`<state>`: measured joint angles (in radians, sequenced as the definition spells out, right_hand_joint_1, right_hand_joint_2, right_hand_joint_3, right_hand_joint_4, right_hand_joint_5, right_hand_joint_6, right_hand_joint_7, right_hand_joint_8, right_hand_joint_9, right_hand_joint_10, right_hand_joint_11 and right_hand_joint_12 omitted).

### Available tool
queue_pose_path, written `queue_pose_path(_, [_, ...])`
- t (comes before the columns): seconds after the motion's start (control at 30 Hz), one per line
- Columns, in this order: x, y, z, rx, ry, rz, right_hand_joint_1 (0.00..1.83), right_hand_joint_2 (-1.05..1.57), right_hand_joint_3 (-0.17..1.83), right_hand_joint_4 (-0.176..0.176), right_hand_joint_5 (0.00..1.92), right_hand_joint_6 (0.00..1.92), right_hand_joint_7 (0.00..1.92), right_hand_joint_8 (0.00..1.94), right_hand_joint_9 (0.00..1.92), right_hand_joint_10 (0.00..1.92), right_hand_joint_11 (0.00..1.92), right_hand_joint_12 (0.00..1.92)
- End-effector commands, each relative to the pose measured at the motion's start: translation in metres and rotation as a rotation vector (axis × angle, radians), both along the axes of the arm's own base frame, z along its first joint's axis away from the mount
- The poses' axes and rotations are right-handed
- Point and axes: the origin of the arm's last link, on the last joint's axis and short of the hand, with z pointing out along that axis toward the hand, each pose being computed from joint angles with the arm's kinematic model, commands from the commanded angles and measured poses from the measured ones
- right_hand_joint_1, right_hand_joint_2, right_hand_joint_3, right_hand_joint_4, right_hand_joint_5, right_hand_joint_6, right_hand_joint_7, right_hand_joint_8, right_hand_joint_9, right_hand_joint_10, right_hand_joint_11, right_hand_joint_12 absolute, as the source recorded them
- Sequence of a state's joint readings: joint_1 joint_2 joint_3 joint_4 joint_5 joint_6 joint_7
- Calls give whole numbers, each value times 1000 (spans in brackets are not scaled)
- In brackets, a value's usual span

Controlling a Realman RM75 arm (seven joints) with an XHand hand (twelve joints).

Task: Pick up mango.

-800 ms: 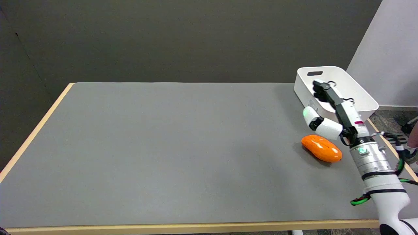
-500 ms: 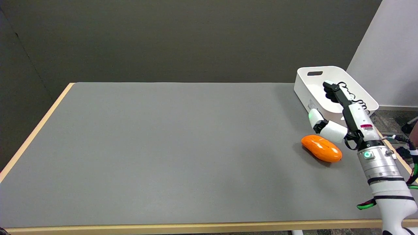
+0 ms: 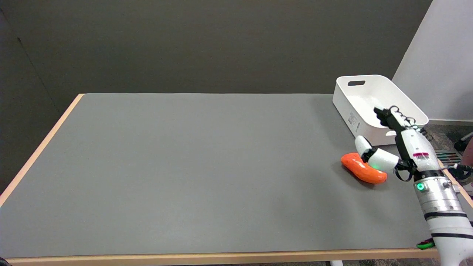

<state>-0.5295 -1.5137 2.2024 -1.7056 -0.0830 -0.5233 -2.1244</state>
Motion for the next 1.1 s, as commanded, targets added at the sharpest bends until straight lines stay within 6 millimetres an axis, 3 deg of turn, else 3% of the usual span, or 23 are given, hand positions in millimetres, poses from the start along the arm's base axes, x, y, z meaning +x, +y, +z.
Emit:
queue_pose_path(0.03, [-58,44,21,-86,-32,-143,373,611,980,30,191,441,295,402,272,721,86,1115])
queue_pose_path(0.3, [-69,46,10,-45,-46,-168,357,606,974,47,209,462,307,404,279,715,91,1113])
queue_pose_path(0.37, [-71,44,8,-36,-53,-182,388,638,890,49,227,438,332,362,284,721,78,1168])
queue_pose_path(0.8, [-61,6,-8,71,-48,-253,367,628,889,59,241,457,350,370,296,733,99,1190])
queue_pose_path(0.97, [-72,-7,-5,94,-54,-297,365,626,890,61,244,463,352,373,298,737,102,1193])
queue_pose_path(1.1, [-78,-17,9,79,-49,-317,370,627,891,61,245,465,353,373,298,737,103,1194])
